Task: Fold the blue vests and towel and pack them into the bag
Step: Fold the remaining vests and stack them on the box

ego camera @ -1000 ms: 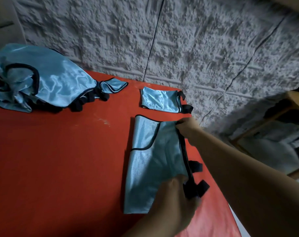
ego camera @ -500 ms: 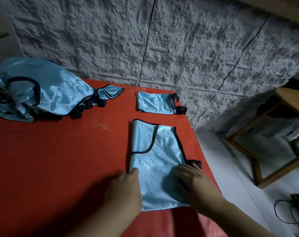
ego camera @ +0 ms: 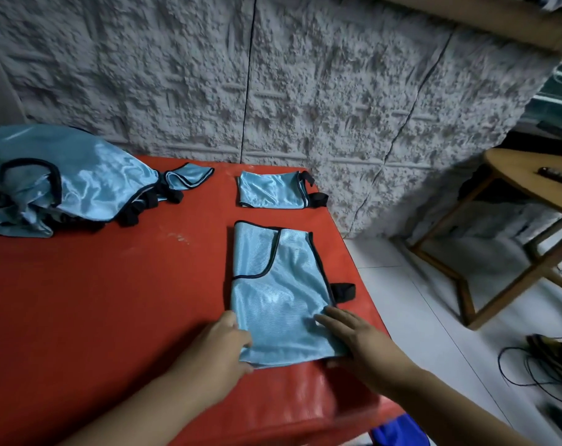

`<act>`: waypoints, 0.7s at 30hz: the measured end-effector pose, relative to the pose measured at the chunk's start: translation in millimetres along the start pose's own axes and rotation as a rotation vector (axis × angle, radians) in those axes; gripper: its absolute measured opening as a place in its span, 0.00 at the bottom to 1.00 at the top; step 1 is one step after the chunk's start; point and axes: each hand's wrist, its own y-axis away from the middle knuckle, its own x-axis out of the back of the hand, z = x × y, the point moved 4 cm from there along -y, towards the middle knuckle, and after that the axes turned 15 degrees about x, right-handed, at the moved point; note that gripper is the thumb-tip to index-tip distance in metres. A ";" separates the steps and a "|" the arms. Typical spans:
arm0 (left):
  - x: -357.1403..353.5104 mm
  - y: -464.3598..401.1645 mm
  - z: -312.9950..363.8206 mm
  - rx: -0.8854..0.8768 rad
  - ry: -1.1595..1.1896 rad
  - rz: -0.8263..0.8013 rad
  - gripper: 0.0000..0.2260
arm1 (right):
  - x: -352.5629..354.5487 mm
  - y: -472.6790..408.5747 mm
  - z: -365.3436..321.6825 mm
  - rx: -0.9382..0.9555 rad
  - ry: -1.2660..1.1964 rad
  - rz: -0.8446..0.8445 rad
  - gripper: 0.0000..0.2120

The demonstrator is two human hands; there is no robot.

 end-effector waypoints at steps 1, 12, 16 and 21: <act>0.0 0.4 1.3 -0.027 -0.018 0.027 0.06 | 2.6 1.7 -2.9 0.036 0.065 0.058 0.29; 12.3 2.6 -7.8 -0.112 0.096 0.143 0.06 | -2.5 -5.1 -22.0 0.062 0.511 0.271 0.08; 19.8 3.5 -17.0 -0.128 0.162 0.090 0.04 | -4.3 0.7 -32.0 0.102 0.527 0.273 0.06; 23.1 16.6 -24.1 -0.104 0.046 -0.072 0.16 | 4.6 11.7 -46.2 0.144 0.442 0.246 0.15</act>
